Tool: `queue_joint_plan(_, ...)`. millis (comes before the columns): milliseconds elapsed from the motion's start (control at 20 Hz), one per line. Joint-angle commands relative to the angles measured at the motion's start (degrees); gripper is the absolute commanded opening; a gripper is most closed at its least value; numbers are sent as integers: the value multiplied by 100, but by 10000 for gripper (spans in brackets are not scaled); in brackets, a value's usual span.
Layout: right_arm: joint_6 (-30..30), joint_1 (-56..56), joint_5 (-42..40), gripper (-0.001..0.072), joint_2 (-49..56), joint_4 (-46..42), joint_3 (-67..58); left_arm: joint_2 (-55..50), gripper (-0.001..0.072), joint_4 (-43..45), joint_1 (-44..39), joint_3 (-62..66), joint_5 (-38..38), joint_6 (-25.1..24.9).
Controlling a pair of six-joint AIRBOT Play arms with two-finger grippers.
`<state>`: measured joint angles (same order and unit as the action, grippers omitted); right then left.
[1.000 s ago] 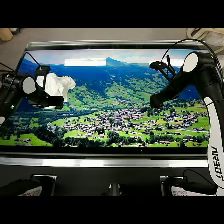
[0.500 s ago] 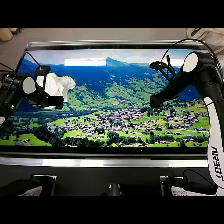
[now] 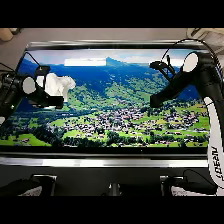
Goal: Fold the shirts.
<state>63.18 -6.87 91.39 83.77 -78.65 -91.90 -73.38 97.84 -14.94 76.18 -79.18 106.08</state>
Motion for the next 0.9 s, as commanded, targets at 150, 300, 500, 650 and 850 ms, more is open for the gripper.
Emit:
queue_joint_plan(150,0,-7,-1084,683,4,0,-4,0,712,-118,2,-4,1093,433)
queue_joint_plan(300,0,-7,-1818,683,4,0,-4,-164,711,20,15,0,2361,343)
queue_joint_plan(500,-111,-7,-2321,682,11,2,-4,-1360,590,68,848,1386,2503,-131)
queue_joint_plan(650,-111,-11,-2046,682,35,2,2,-2813,598,-247,1709,2946,1056,46)
queue_joint_plan(850,-299,-11,-1569,682,68,0,2,-3877,597,-1526,2435,3342,321,66)
